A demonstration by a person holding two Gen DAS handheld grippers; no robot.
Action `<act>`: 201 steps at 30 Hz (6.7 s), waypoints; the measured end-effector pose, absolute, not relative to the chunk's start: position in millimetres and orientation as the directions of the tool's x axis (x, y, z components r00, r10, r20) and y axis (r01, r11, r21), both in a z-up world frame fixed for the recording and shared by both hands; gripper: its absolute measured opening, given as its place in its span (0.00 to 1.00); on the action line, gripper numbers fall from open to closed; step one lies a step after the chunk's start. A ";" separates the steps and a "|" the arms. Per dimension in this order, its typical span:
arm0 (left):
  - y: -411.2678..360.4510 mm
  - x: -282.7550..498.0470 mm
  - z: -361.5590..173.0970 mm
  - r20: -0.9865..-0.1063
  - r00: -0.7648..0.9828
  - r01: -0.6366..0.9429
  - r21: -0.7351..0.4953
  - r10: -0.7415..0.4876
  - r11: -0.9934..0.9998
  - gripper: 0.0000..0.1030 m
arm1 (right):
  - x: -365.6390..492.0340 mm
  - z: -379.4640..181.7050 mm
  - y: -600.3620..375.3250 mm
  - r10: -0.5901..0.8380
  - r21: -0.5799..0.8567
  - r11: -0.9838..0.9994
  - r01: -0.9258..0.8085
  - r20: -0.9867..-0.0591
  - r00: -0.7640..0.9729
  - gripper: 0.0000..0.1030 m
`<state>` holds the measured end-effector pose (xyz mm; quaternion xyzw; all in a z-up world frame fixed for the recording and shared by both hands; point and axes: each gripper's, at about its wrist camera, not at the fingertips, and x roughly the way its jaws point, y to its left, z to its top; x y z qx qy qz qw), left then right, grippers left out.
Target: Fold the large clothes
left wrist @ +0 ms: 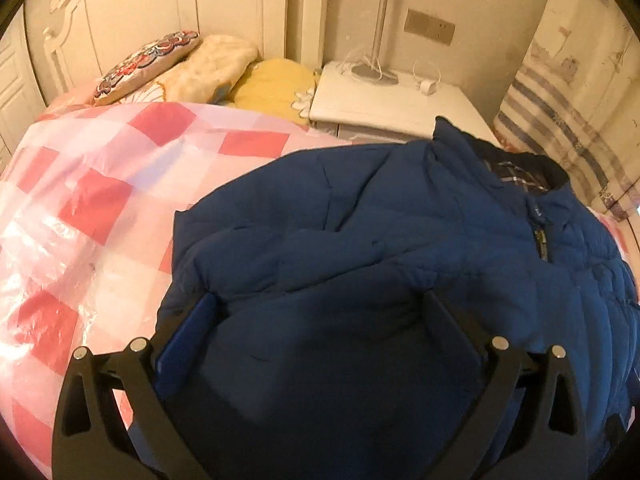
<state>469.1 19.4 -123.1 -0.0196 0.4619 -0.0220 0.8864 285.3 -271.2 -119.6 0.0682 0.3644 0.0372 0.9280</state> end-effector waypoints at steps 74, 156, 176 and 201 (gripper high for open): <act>9.2 345.3 -125.7 -0.766 0.638 0.107 -0.013 -0.078 0.994 0.98 | 268.7 -127.3 -265.6 -0.049 -0.026 0.999 0.043 -0.739 0.672 0.96; 23.2 82.7 -125.8 -0.734 0.661 0.358 0.123 -0.157 0.926 0.98 | 46.0 -142.9 -206.5 0.163 -0.013 0.963 -0.268 -0.763 0.625 0.96; 82.2 34.9 -138.9 -0.683 0.714 0.301 0.103 -0.153 0.948 0.98 | -9.4 -133.2 -241.9 0.077 -0.050 0.986 -0.157 -0.698 0.712 0.96; 120.6 -3.7 -143.8 -0.701 0.686 0.305 0.033 -0.195 0.952 0.44 | -72.5 -167.6 -312.4 0.130 0.122 0.991 -0.063 -0.687 0.715 0.48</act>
